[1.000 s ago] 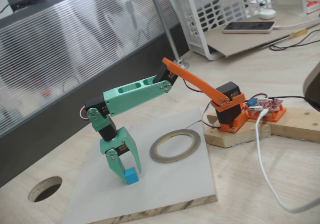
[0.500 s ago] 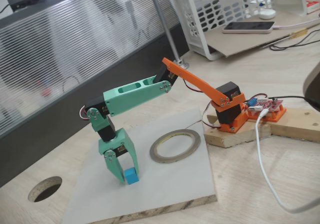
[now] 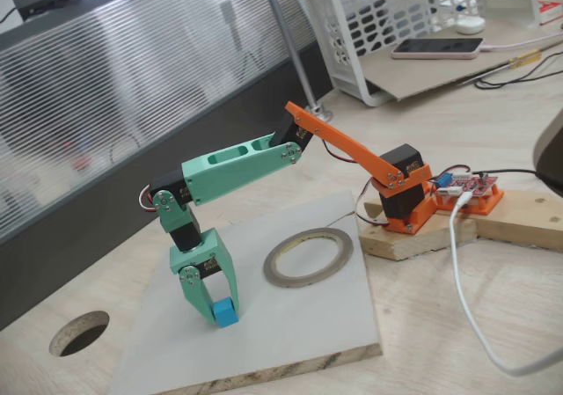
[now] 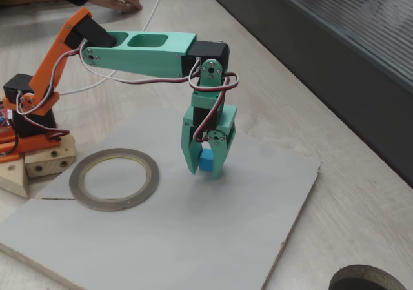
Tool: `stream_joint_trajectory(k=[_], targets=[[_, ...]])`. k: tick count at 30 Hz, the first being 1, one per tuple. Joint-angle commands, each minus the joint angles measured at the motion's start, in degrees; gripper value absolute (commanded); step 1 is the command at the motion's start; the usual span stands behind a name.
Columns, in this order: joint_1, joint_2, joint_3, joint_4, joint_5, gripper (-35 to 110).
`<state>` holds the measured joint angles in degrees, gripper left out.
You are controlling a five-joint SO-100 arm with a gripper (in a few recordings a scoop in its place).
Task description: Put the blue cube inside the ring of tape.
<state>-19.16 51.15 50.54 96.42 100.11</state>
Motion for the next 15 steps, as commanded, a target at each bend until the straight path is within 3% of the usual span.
stream_joint_trajectory(k=[1, 5, 15], targets=[[-0.8, 3.2, -1.0, -0.2, 0.4, 13], [-0.8, 3.2, -1.1, -0.2, 0.4, 4], [-0.8, 3.3, -1.1, -0.2, 0.4, 3]])
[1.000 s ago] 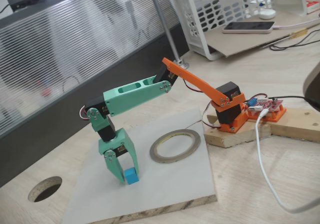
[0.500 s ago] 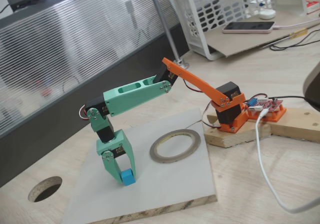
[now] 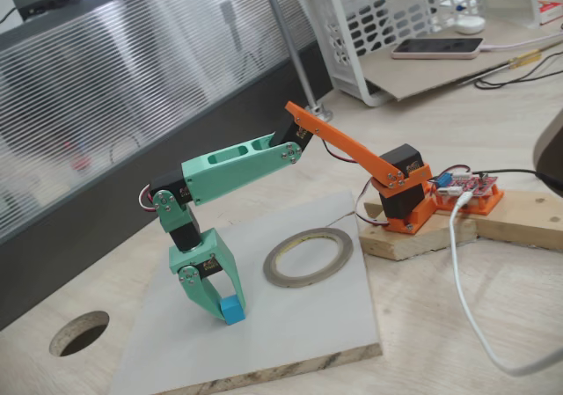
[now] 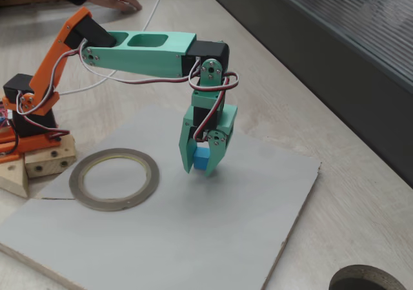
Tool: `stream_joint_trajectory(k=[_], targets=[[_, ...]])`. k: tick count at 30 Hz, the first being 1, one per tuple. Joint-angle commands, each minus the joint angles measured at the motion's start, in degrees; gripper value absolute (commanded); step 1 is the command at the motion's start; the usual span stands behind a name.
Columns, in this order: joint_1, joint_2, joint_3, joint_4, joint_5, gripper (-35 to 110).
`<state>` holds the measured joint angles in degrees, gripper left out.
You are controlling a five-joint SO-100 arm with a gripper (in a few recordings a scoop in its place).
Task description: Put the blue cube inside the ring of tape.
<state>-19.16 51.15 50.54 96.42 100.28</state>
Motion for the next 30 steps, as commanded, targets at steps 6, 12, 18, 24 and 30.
stream_joint_trajectory(k=[6, 12, 18, 24, 30], targets=[[-0.7, 3.3, -0.5, -0.2, 0.3, 3], [-0.6, 4.9, -0.4, -0.2, 0.3, 3], [0.1, 10.4, -0.4, -0.2, 0.3, 3], [4.4, 12.2, 0.3, -0.2, 0.3, 3], [4.6, 16.1, 5.4, -0.2, 0.3, 3]])
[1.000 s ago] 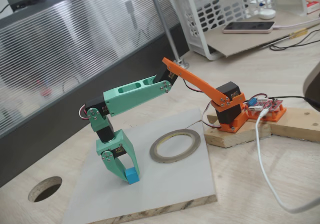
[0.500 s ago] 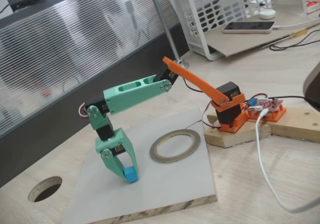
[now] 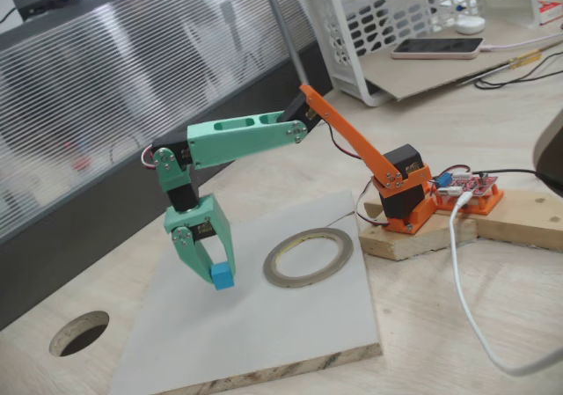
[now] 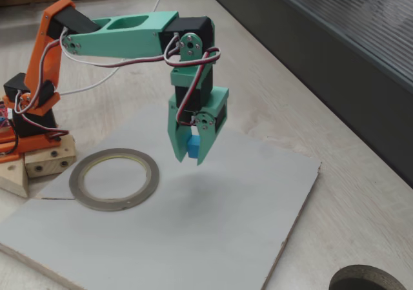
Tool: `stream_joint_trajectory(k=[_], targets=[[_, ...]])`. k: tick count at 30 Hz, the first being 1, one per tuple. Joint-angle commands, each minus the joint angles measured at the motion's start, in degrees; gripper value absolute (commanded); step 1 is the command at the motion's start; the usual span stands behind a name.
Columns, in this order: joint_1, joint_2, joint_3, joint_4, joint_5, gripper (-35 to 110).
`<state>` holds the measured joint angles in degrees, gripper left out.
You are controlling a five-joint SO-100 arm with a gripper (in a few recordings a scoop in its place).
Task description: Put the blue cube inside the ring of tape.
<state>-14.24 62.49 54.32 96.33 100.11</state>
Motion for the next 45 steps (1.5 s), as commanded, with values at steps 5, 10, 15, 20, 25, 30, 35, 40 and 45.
stream_joint_trajectory(k=[5, 10, 15, 20, 25, 30, 35, 40, 45], targets=[[4.6, 5.8, 2.6, -0.1, 0.4, 3], [11.6, 5.9, 2.7, -0.1, 0.4, 3], [16.5, 6.0, 3.3, -0.1, 0.4, 3], [17.0, 12.0, 11.6, -0.1, 0.4, 3], [17.0, 19.3, 19.7, -0.1, 0.4, 3], [17.8, 22.3, 25.2, -0.1, 0.4, 3], [17.9, 27.4, 31.6, -0.1, 0.4, 3], [17.9, 31.5, 39.1, -0.1, 0.4, 3], [17.9, 35.0, 42.7, -0.1, 0.4, 3]])
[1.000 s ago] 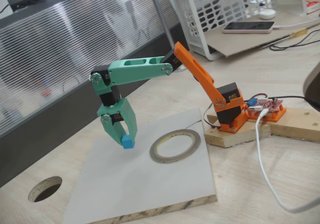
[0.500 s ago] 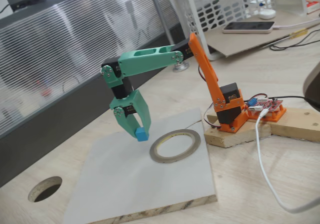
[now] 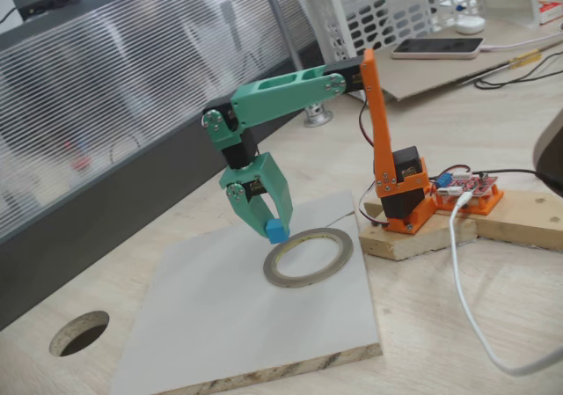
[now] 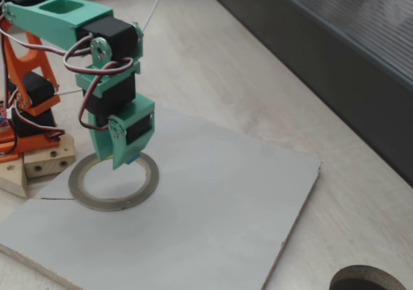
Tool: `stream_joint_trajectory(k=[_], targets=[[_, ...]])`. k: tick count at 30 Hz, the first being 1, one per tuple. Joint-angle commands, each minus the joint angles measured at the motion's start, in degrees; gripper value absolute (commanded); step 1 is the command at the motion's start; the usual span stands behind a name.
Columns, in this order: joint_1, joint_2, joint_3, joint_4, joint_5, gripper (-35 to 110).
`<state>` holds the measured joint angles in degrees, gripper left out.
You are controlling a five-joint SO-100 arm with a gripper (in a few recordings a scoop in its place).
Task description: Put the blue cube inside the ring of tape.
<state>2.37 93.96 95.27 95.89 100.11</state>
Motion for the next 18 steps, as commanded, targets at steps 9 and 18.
stream_joint_trajectory(k=[9, 18], targets=[[1.3, 4.8, 8.0, 0.3, 0.9, 3], [1.3, 8.6, 16.2, -5.4, 0.4, 3]])
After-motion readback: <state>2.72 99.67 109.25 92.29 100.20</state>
